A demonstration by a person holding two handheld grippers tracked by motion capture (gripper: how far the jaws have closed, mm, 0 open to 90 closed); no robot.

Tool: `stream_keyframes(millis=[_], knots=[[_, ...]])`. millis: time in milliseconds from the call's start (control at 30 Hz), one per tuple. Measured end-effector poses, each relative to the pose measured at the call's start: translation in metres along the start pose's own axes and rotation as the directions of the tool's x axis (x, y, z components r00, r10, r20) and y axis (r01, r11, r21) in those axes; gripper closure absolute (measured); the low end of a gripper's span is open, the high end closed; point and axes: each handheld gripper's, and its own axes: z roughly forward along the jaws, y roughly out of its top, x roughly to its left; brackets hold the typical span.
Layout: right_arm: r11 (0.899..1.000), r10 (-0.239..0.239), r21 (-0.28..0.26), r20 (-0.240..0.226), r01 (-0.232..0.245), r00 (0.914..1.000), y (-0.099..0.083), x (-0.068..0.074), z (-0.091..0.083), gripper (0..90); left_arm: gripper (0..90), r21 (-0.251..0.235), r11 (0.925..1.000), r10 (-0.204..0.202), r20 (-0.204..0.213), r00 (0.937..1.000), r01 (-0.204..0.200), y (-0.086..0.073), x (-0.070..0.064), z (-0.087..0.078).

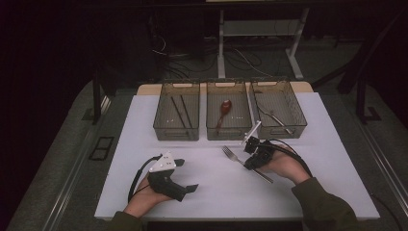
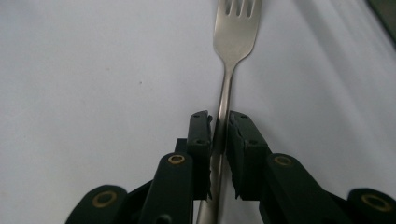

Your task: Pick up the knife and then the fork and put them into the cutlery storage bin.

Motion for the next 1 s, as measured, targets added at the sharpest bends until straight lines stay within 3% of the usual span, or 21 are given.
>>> stream_keyframes(millis=[333, 433, 667, 833, 1000], knots=[[0.991, -0.036, 0.130, 0.049, 0.030, 0.9981, 0.015, 0.007, 0.005, 80.8, 0.0, 0.001, 1.0000, 0.001, 0.002, 1.0000, -0.001, 0.000, -0.001, 0.001], [0.989, -0.041, 0.144, 0.057, 0.032, 0.9975, 0.017, 0.010, 0.005, 82.9, 0.0, 0.001, 1.0000, 0.001, 0.003, 1.0000, -0.001, 0.000, -0.001, 0.001], [0.991, -0.052, 0.128, 0.055, 0.045, 0.9971, 0.015, 0.009, 0.005, 83.4, 0.0, -0.001, 1.0000, 0.000, 0.003, 1.0000, 0.000, 0.000, 0.000, 0.001], [0.996, -0.049, 0.079, 0.046, 0.045, 0.9977, 0.012, 0.004, 0.000, 83.4, 0.0, -0.002, 1.0000, -0.003, 0.001, 1.0000, 0.003, 0.000, 0.000, 0.000], [1.000, -0.024, -0.005, 0.028, 0.025, 0.9993, 0.007, -0.002, -0.011, 83.4, 0.0, -0.008, 0.9999, -0.008, 0.001, 1.0000, 0.008, 0.000, 0.000, 0.000]])
